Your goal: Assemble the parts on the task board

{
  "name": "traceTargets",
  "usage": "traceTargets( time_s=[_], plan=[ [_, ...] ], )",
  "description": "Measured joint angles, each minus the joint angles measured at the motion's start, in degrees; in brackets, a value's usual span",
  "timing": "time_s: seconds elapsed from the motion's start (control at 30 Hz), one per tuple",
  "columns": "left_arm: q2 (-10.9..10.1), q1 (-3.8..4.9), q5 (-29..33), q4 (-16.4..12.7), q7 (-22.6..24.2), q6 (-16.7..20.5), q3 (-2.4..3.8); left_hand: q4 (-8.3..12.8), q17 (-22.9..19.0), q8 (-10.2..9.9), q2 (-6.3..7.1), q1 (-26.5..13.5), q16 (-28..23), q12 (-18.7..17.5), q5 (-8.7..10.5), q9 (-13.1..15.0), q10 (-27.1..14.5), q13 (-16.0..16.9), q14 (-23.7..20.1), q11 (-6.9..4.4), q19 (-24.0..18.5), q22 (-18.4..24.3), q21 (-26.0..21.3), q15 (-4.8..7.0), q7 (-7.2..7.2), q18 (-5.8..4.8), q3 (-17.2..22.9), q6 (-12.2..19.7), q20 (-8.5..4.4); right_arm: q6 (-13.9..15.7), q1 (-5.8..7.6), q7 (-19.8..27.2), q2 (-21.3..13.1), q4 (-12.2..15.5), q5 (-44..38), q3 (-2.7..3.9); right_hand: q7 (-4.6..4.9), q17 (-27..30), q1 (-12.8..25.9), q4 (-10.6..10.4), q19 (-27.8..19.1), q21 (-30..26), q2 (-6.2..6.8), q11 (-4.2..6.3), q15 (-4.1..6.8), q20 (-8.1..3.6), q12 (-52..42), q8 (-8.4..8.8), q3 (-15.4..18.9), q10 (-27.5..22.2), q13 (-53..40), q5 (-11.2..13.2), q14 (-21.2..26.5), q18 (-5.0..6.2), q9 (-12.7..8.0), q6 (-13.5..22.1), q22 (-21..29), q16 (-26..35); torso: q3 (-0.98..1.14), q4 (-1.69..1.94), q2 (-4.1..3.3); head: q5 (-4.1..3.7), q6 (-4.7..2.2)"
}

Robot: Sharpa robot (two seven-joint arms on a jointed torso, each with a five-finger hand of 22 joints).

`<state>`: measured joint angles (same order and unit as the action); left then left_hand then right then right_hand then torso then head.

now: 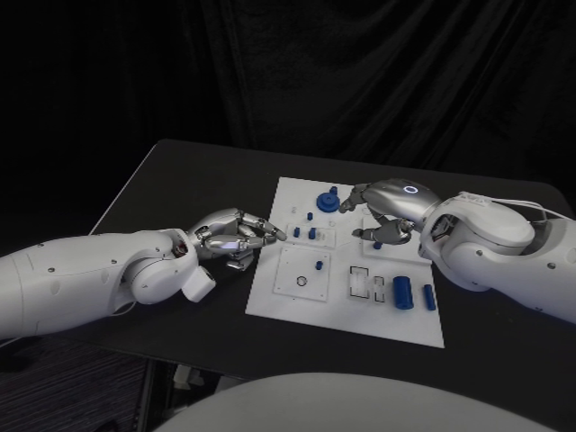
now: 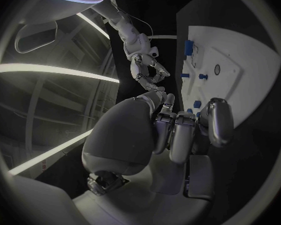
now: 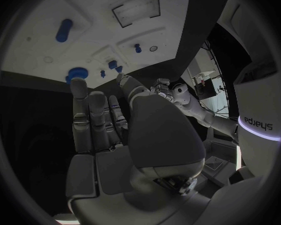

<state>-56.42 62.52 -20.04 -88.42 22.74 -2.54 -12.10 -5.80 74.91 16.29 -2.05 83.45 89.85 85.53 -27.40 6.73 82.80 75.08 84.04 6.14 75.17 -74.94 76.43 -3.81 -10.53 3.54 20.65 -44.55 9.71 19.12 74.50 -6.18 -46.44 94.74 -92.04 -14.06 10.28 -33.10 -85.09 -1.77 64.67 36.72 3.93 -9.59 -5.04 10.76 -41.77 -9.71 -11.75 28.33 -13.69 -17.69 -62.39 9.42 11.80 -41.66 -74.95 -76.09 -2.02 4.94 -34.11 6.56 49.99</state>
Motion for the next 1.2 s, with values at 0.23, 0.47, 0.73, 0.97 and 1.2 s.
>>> traceTargets(
  time_s=[0.23,0.47,0.73,0.97,1.2],
  plan=[
    [0.7,1.14,-8.4,2.0,2.8,7.2,-0.02,-0.6,0.0,-0.3,2.23,-0.1,-2.0,-12.5,1.53,-0.4,-18.5,-0.5,-2.9,0.38,-15.4,0.0,-14.3,0.04,-0.10,4.08,3.0,-1.5,0.10,-0.7,1.08,-1.1,-3.3,0.1,2.1,-0.10,1.11,-1.2,0.3,-0.5,2.3,3.3,0.26,-0.04,0.17,-0.21,3.9,-0.13,-1.2,-0.3,4.1,2.5,-2.8,0.00,-1.7,-2.9,0.0,-0.3,-0.08,-0.04,-0.01,-0.92,0.00],
    [1.3,1.46,-13.5,4.0,6.3,14.4,-0.02,-1.7,-12.5,-1.7,3.62,0.8,-15.4,-33.5,1.88,-0.8,-45.3,-15.1,-39.7,1.69,-33.8,3.5,-31.0,-1.46,-0.81,6.25,4.7,-1.9,1.21,-2.3,1.28,-2.3,-4.8,-0.6,3.2,-0.15,1.51,-2.4,1.5,-2.3,3.7,5.0,1.53,0.07,0.31,-0.22,5.6,0.53,-0.3,2.1,6.9,5.7,-4.3,0.00,-3.1,-4.5,0.0,-0.3,-0.13,-0.23,0.03,-2.19,0.00],
    [2.4,1.58,-10.1,5.6,12.4,19.4,-0.02,-4.2,-31.6,-1.9,2.52,1.9,-35.1,-43.0,2.77,-0.7,-53.0,-26.4,-59.0,4.93,-46.2,12.7,-47.8,-5.78,-0.71,4.80,3.0,2.0,3.85,-4.0,1.20,-2.9,-4.6,-2.9,4.0,-0.15,1.76,-3.1,2.5,-5.0,4.9,5.7,2.10,0.40,0.57,-0.49,6.2,1.18,1.1,5.3,8.7,8.9,-5.7,0.00,-4.1,-5.4,0.0,-0.3,-0.10,-0.18,-0.03,-3.18,0.00],
    [2.5,1.60,-2.1,5.7,14.6,20.7,-0.02,-8.4,-46.2,0.0,2.21,2.6,-48.3,-52.0,3.87,0.2,-58.6,-39.2,-67.7,6.03,-54.0,23.3,-61.8,-7.39,-0.01,4.30,2.3,6.6,4.66,-5.4,0.23,-2.9,-4.1,-4.4,4.6,-0.15,1.61,-3.8,2.5,-5.9,5.8,6.7,2.10,0.79,1.00,-0.81,6.5,1.40,1.7,8.4,9.5,9.5,-6.7,0.00,-4.7,-6.1,0.0,-0.3,-0.15,-0.18,0.01,-3.36,0.01],
    [2.5,1.60,3.7,5.4,15.4,20.7,-0.02,-10.4,-57.0,0.4,1.28,3.9,-56.7,-56.3,6.18,0.4,-65.1,-49.8,-73.8,4.08,-59.1,36.5,-71.3,-5.64,0.71,3.94,-0.1,10.6,2.81,-6.6,-1.28,-2.8,-3.5,-5.7,4.9,-0.14,1.61,-3.9,2.5,-6.1,5.8,6.8,2.10,0.79,1.00,-0.81,6.7,1.40,1.9,8.5,9.6,9.8,-6.7,0.00,-4.8,-6.1,0.0,-0.3,-0.13,-0.18,-0.02,-3.89,0.01]
  ],
)
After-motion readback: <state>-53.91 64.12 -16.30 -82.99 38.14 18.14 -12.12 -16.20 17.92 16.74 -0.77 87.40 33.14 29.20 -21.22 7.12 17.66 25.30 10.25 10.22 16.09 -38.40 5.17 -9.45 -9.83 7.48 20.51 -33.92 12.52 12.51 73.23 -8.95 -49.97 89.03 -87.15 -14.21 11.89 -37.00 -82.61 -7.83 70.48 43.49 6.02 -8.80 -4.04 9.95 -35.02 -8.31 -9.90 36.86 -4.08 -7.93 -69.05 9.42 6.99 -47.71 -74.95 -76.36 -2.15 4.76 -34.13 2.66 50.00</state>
